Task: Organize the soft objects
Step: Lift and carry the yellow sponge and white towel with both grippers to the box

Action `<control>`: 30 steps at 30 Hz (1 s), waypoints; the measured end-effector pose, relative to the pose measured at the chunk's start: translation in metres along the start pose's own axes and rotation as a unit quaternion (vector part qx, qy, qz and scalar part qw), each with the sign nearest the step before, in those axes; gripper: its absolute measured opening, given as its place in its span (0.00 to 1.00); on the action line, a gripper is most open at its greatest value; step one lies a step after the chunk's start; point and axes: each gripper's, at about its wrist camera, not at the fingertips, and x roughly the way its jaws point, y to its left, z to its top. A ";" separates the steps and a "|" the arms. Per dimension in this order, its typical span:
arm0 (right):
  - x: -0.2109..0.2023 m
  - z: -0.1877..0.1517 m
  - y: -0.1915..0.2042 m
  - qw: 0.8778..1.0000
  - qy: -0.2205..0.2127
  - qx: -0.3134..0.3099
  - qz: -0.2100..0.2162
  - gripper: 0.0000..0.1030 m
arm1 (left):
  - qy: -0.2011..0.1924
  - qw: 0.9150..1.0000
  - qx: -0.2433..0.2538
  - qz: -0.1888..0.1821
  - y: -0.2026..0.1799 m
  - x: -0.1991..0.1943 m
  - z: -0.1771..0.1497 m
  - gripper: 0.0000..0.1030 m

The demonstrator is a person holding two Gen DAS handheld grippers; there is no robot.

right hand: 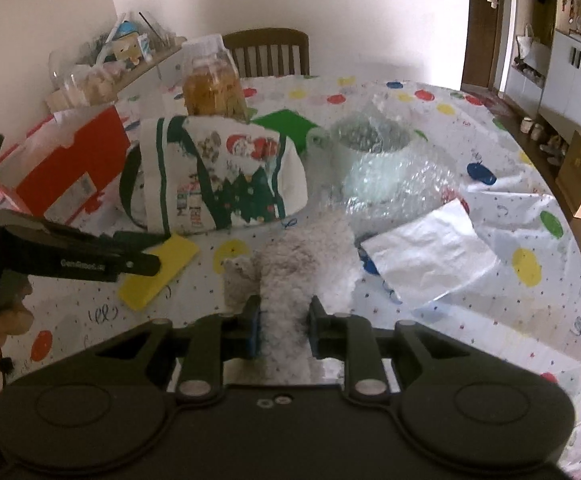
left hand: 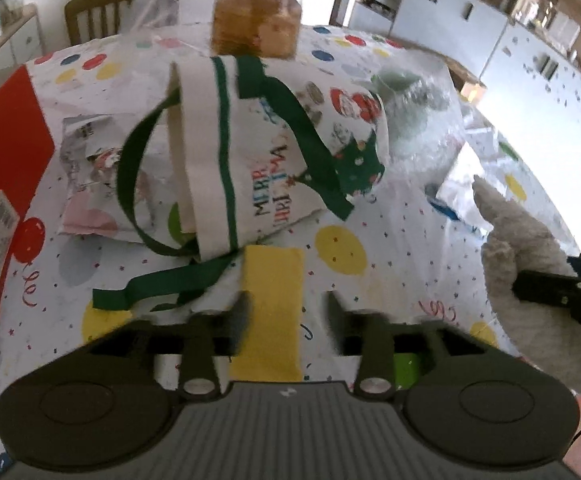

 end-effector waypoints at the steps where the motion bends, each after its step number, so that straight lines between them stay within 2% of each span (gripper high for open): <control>1: 0.000 -0.002 -0.001 1.000 0.001 0.000 0.001 0.22 | -0.005 1.000 0.004 0.002 -0.002 0.001 -0.001 0.74; 8: 0.004 -0.011 -0.006 1.000 0.009 0.004 0.005 0.22 | 0.007 0.998 0.053 0.035 -0.017 0.025 -0.006 0.74; 12: 0.006 -0.014 -0.010 1.000 0.012 0.001 0.009 0.22 | 0.006 0.997 0.058 0.044 -0.019 0.029 -0.008 0.56; 13: 0.006 -0.014 -0.010 1.000 0.012 -0.001 0.009 0.22 | 0.001 0.997 0.061 0.049 -0.020 0.028 -0.009 0.54; 16: 0.006 -0.015 -0.013 1.000 0.013 0.000 0.012 0.22 | -0.004 0.997 0.048 0.058 -0.016 0.026 -0.010 0.39; 17: 0.006 -0.015 -0.013 1.000 0.013 -0.001 0.012 0.21 | -0.005 0.997 0.045 0.059 -0.014 0.026 -0.009 0.37; 22: 0.007 -0.015 -0.013 1.000 0.014 -0.004 0.016 0.21 | -0.009 0.996 0.051 0.065 -0.014 0.024 -0.011 0.36; 30: 0.002 -0.008 -0.005 1.000 0.008 -0.017 0.020 0.20 | -0.023 0.998 0.016 0.056 0.005 0.006 -0.010 0.36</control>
